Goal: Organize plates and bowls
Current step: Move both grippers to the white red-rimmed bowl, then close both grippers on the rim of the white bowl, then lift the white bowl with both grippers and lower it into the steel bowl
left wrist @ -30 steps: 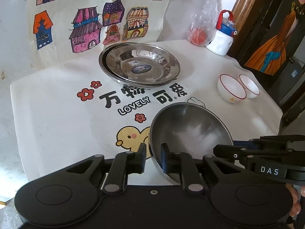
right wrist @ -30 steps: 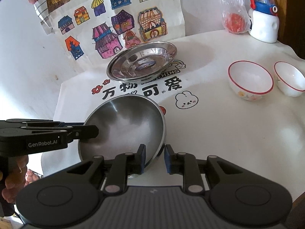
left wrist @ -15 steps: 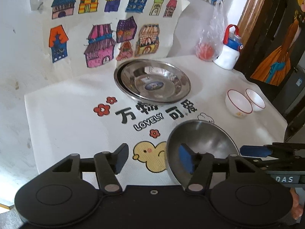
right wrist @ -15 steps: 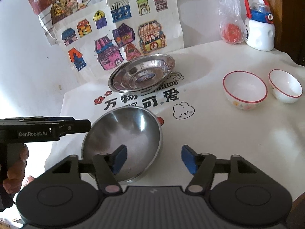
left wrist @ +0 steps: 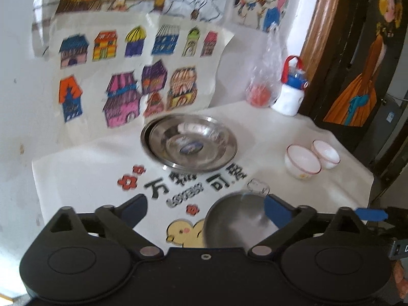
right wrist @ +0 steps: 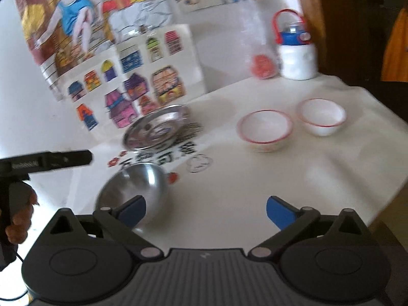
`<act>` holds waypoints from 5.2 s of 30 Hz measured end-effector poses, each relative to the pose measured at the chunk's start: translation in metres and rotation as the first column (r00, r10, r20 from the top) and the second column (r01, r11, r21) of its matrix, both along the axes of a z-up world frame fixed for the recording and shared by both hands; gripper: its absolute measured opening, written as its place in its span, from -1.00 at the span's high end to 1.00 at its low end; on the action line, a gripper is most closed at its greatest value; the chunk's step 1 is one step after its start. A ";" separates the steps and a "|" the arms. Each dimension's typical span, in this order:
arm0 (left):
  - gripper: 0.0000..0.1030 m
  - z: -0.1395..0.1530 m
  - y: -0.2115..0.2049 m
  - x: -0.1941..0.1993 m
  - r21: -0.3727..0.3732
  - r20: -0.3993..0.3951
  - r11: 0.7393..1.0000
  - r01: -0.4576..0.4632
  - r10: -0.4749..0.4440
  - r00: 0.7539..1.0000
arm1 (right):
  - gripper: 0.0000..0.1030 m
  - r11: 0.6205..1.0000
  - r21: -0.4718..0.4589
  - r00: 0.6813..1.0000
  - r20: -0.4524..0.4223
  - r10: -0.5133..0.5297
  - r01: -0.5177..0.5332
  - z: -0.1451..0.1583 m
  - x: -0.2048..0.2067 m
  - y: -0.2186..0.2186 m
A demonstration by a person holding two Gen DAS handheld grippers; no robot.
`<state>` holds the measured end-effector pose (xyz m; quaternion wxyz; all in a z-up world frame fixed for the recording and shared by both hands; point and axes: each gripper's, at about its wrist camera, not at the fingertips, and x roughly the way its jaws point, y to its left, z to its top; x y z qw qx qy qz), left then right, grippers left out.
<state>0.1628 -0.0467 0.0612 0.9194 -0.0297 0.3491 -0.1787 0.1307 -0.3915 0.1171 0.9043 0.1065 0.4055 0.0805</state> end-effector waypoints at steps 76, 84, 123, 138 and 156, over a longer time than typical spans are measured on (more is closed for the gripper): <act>0.50 -0.070 -0.217 0.145 0.028 -0.230 0.987 0.159 -0.149 0.962 | 0.49 0.947 0.195 0.962 0.054 -0.269 0.255 -0.089 0.109 -0.080; 0.77 -0.065 -0.221 0.136 0.017 -0.231 0.987 0.162 -0.154 0.961 | 0.63 0.929 0.234 0.953 0.038 -0.302 0.285 -0.091 0.106 -0.081; 0.79 -0.011 -0.023 0.011 -0.045 -0.145 0.996 0.079 -0.085 0.986 | 0.65 0.991 0.137 0.997 0.079 -0.012 0.001 -0.023 0.008 0.090; 0.77 -0.033 -0.019 0.011 0.020 -0.267 0.994 0.104 -0.095 0.959 | 0.64 0.995 0.084 0.993 -0.098 0.068 -0.060 -0.034 0.026 0.099; 0.75 -0.036 -0.036 0.026 0.109 -0.329 0.982 0.155 -0.112 0.938 | 0.62 0.989 -0.011 0.968 -0.207 0.140 -0.145 -0.029 0.049 0.109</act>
